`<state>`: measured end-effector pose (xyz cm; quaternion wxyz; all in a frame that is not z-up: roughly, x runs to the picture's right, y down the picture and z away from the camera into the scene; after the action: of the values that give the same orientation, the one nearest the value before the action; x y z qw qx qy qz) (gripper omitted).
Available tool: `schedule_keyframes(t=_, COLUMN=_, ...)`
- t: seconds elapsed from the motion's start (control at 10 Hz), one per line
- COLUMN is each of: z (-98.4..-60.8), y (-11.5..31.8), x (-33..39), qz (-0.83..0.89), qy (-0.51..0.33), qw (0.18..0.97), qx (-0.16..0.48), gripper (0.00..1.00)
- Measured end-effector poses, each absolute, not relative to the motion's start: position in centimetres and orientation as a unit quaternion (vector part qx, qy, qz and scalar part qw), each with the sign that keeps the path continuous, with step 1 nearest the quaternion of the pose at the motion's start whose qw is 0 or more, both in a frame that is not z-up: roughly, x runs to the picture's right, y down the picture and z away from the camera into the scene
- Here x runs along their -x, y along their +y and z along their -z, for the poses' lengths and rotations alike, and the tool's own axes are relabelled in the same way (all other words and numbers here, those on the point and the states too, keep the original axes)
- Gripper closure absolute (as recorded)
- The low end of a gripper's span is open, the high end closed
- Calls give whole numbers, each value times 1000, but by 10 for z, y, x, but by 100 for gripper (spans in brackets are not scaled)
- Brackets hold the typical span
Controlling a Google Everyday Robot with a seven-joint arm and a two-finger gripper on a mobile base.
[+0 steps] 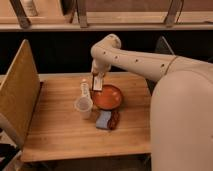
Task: Place the eraser in the ceramic cup
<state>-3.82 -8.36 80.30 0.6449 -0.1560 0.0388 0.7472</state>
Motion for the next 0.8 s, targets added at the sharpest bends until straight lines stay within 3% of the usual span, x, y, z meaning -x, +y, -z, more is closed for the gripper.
schedule_keyframes(t=0.8, z=-768, y=-32, x=82, qz=-712, qy=-12, qw=662, qx=233, gripper=100)
